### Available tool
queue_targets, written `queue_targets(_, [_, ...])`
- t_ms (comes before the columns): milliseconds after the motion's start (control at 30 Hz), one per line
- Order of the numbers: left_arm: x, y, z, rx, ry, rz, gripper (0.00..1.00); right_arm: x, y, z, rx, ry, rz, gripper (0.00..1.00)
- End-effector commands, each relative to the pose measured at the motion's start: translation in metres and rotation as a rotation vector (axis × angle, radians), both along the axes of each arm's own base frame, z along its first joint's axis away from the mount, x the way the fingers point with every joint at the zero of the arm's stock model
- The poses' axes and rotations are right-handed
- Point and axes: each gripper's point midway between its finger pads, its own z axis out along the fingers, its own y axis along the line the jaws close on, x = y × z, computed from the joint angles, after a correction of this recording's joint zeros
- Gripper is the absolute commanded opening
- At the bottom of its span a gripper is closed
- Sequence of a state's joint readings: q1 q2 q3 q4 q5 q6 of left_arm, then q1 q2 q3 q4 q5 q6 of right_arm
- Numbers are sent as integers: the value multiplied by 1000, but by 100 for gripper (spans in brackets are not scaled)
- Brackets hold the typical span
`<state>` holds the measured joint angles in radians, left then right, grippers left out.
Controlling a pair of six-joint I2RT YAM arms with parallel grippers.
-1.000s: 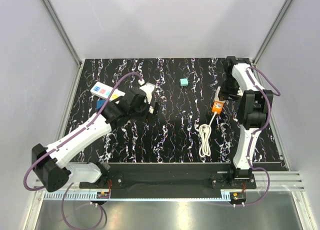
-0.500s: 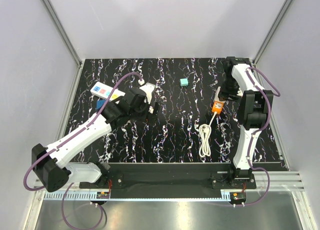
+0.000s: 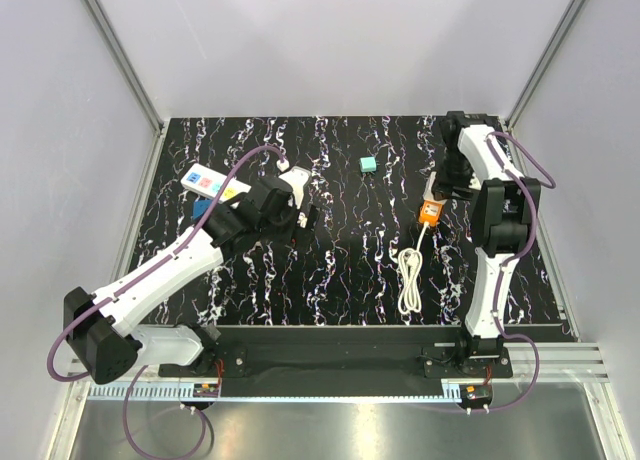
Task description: Insert the plug
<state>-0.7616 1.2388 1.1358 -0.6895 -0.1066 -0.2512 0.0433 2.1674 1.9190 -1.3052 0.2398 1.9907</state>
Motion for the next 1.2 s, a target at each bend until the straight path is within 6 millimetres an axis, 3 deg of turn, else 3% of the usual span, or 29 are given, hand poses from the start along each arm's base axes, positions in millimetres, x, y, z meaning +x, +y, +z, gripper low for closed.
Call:
queue_targets(0, [2,-3,10,-31,-34,-11,99,-78,9,-32,-61,308,-527,0])
queue_targets(233, [1,-4,8,-32,-22,-19,99,-86,13,-50,-86,360,-541,0])
queue_targets(600, [2,-2,8,-25,-31,-7,99,-74,19,-56,-96,340,-535,0])
queue_targets(867, [1,-5,5,-28,-12,-19,99,-70,13,-59,-130,330,-500,0])
queue_targets(1167, [-1,-7,8,-45,-12,-26,99,-37,-16,-28,-270,201,-285,3])
